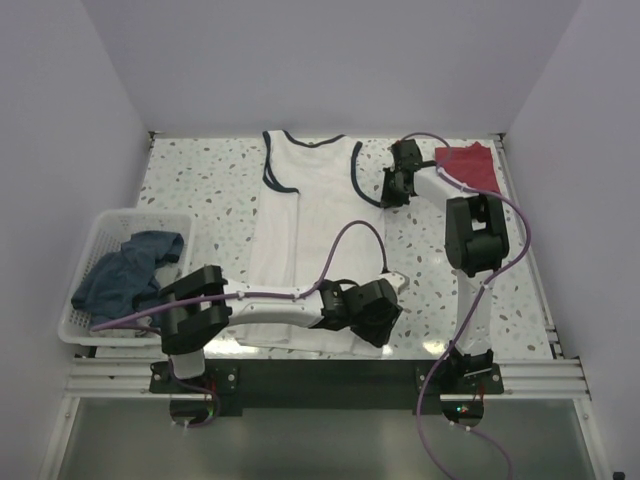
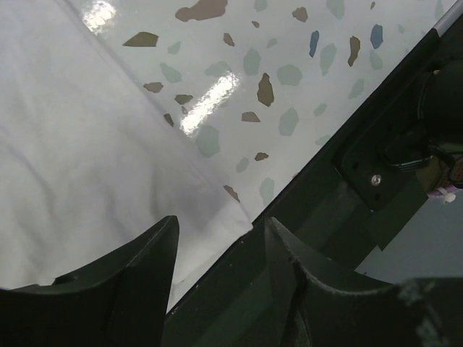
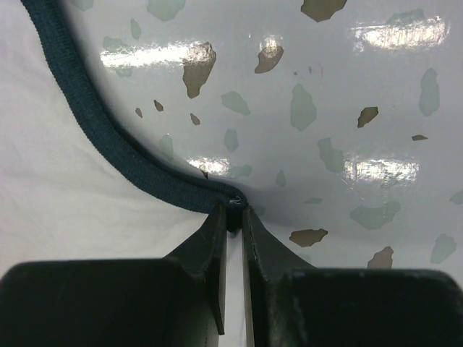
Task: Fold and stack the tank tops
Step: Fold the tank top
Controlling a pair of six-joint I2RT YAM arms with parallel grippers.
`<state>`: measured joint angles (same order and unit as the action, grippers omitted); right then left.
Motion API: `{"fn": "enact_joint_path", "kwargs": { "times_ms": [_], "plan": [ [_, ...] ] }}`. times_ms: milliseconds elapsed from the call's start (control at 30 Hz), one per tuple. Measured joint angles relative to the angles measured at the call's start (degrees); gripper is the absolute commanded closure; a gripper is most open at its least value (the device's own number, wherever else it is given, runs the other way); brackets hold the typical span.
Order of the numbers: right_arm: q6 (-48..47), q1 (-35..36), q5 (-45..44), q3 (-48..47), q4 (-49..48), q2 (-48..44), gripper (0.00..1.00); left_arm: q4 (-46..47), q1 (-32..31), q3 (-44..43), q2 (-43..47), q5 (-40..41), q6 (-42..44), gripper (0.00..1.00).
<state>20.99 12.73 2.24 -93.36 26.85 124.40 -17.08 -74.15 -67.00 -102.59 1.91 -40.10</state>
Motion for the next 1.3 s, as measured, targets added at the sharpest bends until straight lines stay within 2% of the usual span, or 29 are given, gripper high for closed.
{"fn": "enact_joint_path", "kwargs": {
  "times_ms": [267,633,733,867,967,1167,1300],
  "plan": [
    [0.0,0.0,0.0,-0.6,0.2,0.4,0.99,-2.5,-3.9,-4.0,-3.9,1.9,-1.3,0.57],
    [0.1,-0.1,0.2,-0.6,0.2,0.4,1.0,-8.1,-5.6,-8.6,-9.9,4.9,-1.9,0.64],
    [0.1,-0.1,0.2,-0.6,0.2,0.4,1.0,-8.3,-5.6,-9.4,-10.5,5.3,-2.3,0.7],
    [0.3,-0.1,0.3,-0.6,0.2,0.4,1.0,-9.0,-5.8,-10.3,-11.1,6.2,-2.4,0.9],
    [0.4,-0.2,0.3,-0.6,0.2,0.4,1.0,-9.4,-5.9,-10.4,-11.1,6.8,-2.4,1.0],
    [1.2,-0.7,0.0,-1.0,1.0,0.4,1.0,-9.4,-5.9,-10.1,-10.5,7.5,-2.3,1.0],
    [1.9,-1.2,-0.1,-1.7,2.3,0.4,1.0,-9.0,-5.9,-8.1,-6.6,7.8,-2.3,1.0]
  ]
}}
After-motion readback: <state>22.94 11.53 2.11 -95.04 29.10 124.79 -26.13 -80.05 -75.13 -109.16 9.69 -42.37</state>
